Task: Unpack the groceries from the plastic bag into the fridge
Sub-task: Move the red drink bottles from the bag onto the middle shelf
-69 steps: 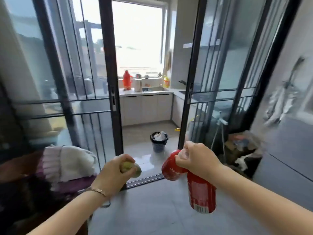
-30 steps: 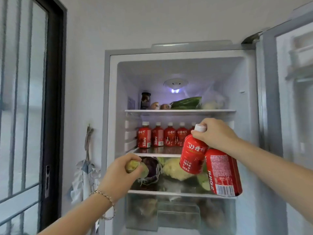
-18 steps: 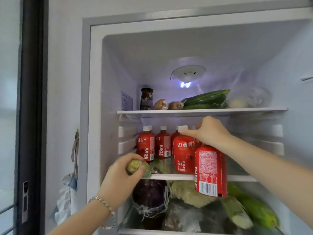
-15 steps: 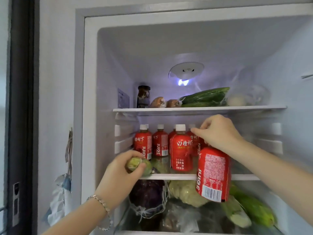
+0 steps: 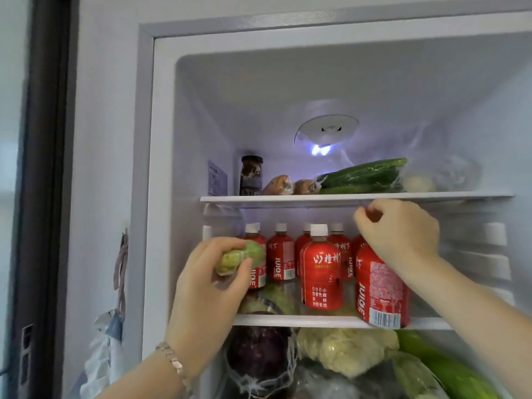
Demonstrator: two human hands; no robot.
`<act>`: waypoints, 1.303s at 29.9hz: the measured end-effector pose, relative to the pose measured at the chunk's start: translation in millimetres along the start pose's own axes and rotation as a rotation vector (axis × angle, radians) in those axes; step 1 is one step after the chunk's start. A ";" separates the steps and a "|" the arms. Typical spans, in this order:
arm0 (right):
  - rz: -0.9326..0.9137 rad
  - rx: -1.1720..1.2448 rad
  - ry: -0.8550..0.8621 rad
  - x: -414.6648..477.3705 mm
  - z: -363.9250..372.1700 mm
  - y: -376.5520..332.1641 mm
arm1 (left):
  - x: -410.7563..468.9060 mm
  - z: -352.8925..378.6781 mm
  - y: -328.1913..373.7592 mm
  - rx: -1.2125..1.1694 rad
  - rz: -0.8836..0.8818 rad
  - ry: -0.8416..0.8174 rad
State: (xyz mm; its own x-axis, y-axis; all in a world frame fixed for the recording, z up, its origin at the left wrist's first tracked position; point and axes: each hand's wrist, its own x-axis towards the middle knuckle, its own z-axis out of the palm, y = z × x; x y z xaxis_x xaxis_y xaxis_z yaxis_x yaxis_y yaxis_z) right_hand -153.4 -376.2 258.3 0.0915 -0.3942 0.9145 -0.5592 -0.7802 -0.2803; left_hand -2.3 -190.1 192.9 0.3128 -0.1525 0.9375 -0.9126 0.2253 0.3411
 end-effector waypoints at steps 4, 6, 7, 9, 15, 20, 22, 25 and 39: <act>0.070 -0.017 -0.114 -5.5 4.7 5.4 | 36.0 -2.9 12.5 0.121 0.277 0.142; 0.092 0.065 -0.069 -4.8 7.5 7.1 | 63.5 -0.4 18.8 0.217 0.307 0.160; 0.119 0.104 -0.073 -3.4 9.1 7.6 | 77.9 2.8 21.1 0.287 0.283 0.126; 0.153 0.156 -0.125 -3.6 15.8 9.9 | 104.7 12.7 18.9 0.418 0.148 -0.020; 0.091 0.189 -0.117 -18.3 44.1 17.7 | 161.7 31.1 16.5 0.627 -0.220 -0.577; 0.058 0.179 -0.115 -25.0 53.2 26.7 | 161.6 39.9 22.7 0.723 -0.249 -0.767; 0.061 0.182 -0.121 -27.4 52.4 28.0 | 160.8 43.7 23.2 0.739 -0.243 -0.724; 0.050 0.179 -0.110 -21.6 51.2 29.4 | 165.5 49.2 23.6 0.744 -0.226 -0.581; 0.033 0.181 -0.223 -17.7 50.2 28.7 | 137.5 49.5 22.5 0.545 -0.226 -0.277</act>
State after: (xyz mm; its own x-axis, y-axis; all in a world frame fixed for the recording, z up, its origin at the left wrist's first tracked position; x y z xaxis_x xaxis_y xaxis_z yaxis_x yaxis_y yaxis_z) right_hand -129.7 -416.0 219.5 0.2659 -0.5024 0.8228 -0.4110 -0.8311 -0.3747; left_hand 7.1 -253.6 326.1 0.5000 -0.3976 0.7693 -0.8576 -0.3510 0.3760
